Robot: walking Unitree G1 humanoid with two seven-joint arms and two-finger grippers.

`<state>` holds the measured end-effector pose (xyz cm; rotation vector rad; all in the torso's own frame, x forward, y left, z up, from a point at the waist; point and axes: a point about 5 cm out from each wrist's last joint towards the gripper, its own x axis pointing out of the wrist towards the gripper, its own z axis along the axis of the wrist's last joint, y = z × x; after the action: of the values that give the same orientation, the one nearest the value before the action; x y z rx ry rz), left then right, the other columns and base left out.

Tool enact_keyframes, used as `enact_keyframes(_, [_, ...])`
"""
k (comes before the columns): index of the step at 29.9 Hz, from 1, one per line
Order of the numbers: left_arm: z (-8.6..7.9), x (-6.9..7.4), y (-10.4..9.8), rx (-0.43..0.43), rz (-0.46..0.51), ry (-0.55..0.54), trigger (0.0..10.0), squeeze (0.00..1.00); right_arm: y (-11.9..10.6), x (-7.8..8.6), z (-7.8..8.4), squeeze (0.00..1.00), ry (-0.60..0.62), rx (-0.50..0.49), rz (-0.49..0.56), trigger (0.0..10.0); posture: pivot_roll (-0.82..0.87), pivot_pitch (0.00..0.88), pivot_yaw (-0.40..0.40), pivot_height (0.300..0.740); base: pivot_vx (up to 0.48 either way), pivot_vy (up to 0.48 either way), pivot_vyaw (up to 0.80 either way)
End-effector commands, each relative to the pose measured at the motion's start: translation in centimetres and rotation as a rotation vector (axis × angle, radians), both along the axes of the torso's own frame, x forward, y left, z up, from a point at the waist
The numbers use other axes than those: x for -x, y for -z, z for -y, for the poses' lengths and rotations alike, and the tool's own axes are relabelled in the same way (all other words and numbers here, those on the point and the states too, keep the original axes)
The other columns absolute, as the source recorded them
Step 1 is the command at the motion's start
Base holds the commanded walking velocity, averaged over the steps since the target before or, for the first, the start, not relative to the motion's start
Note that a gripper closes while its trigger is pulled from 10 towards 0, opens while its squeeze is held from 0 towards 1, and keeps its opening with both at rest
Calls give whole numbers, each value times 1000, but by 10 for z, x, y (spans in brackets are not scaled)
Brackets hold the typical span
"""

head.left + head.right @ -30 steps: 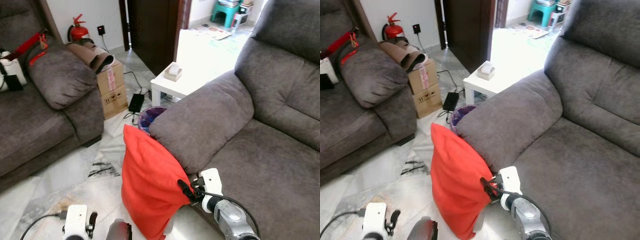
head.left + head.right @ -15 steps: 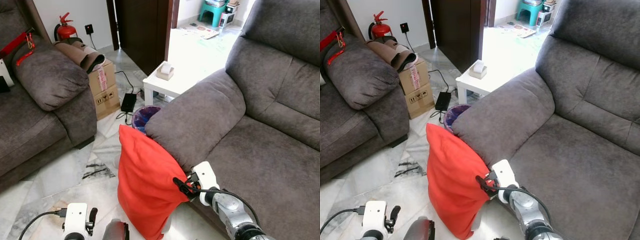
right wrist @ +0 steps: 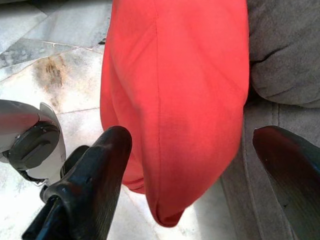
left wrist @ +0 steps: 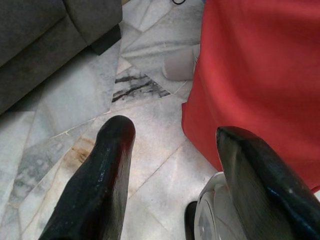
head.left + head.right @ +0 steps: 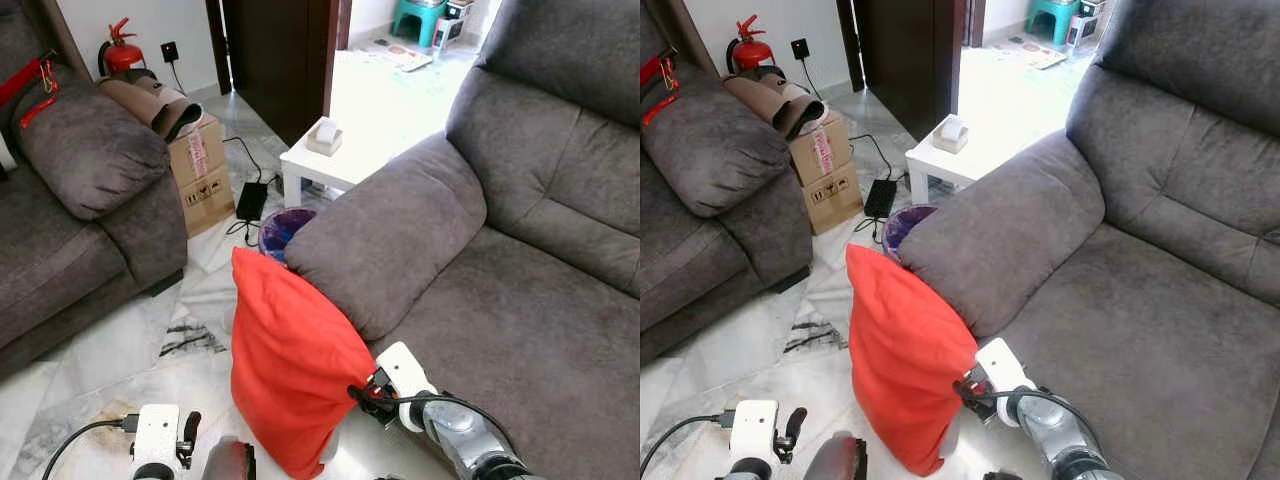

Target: Move the pillow to the sofa from floor

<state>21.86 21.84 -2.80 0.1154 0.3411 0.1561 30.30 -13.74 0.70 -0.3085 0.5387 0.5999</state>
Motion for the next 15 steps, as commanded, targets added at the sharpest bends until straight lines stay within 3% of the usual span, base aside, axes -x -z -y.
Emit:
enact_keyframes(1, [-1, 6, 2, -3, -2, 4, 10000, 0, 7, 6, -1, 0, 15, 10, -28, 10000, 203, 214, -31, 641, 0, 0, 0])
enact_keyframes(15, [0, 5, -19, -36, 122, 37, 10000, 0, 3, 2, -7, 0, 74, -5, 38, 10000, 248, 291, -24, 641, 0, 0, 0])
